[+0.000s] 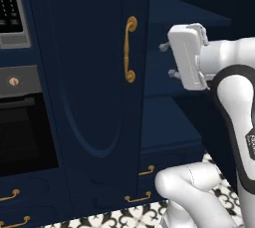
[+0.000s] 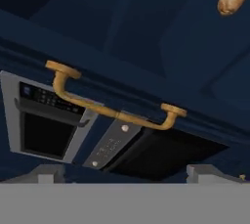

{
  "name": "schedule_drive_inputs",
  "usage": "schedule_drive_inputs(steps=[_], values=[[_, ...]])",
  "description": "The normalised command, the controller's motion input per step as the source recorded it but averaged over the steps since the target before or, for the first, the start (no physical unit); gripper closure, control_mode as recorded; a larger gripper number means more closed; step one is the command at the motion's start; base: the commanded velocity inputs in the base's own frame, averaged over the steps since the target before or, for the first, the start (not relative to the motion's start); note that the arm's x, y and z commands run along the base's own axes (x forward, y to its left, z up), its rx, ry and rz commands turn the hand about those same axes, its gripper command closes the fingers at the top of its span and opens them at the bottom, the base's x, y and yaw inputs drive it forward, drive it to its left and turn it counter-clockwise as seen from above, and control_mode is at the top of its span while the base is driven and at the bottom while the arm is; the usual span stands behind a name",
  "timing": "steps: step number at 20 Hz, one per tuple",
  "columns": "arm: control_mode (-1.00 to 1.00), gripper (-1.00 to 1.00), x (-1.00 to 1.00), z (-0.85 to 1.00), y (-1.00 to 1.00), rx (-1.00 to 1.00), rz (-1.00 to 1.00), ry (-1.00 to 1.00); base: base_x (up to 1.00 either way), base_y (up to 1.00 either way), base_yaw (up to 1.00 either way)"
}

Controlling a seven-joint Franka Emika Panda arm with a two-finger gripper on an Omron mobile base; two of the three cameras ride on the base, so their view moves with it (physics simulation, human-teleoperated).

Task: Open the cabinet, pick up the bread from the cabinet and place it in the basket. Then move the basket to the dining counter.

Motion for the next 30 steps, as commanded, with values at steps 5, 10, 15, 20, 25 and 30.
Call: schedule_drive_inputs(steps=[5, 10, 15, 20, 25, 30], values=[[-1.0, -1.0, 0.44, 0.03, -0.15, 0.08, 0.0, 0.04, 0.0, 0.0, 0.0], [-1.0, -1.0, 0.32, 0.02, -0.23, 0.06, 0.0, 0.09, 0.0, 0.0, 0.0], [-1.0, -1.0, 0.4, -0.01, -0.11, 0.08, 0.0, 0.06, 0.0, 0.0, 0.0], [-1.0, -1.0, 0.56, -0.16, 0.11, 0.13, 0.0, 0.09, 0.0, 0.0, 0.0], [-1.0, -1.0, 0.63, -0.25, 0.38, 0.13, 0.06, 0.13, 0.0, 0.0, 0.0], [-1.0, -1.0, 0.34, -0.01, 0.71, 0.01, 0.11, 0.02, 0.0, 0.0, 0.0]])
